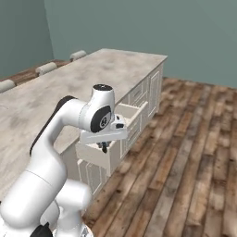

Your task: Pick up the metallic utensils from the counter and place them in the open drawer. Make sure not to pick up any wooden utensils.

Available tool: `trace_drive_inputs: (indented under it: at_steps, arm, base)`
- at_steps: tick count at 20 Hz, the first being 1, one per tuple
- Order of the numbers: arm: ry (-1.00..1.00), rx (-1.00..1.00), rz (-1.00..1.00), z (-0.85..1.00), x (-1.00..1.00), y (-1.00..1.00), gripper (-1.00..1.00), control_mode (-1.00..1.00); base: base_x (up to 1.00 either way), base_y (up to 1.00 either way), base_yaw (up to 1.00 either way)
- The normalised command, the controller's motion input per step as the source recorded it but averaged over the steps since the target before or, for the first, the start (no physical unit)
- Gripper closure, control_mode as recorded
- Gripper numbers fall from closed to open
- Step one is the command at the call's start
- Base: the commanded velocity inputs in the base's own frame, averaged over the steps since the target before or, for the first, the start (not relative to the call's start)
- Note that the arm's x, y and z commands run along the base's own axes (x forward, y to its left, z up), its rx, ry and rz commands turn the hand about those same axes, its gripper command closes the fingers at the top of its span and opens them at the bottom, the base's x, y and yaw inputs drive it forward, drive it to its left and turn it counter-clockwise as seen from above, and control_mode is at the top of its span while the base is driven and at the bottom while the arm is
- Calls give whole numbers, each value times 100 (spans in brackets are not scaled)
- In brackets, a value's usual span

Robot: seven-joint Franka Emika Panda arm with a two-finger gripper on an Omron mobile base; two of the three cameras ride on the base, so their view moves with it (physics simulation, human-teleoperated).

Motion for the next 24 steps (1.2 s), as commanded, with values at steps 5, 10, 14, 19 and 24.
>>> trace_drive_inputs:
  at_steps: [5, 10, 14, 19, 24]
  arm:
    - [0, 0, 0, 0, 0, 0, 100, 100]
    - [0, 0, 0, 0, 0, 0, 100, 100]
    - [0, 0, 0, 0, 0, 0, 100, 100]
    - [0, 0, -1, -20, 0, -1, 100, -100]
    - [0, 0, -7, -6, 0, -7, 100, -100]
  base:
    - [58, -48, 30]
    - [46, -45, 26]
    - [8, -18, 13]
    - [0, 0, 0]
    - [0, 0, 0]
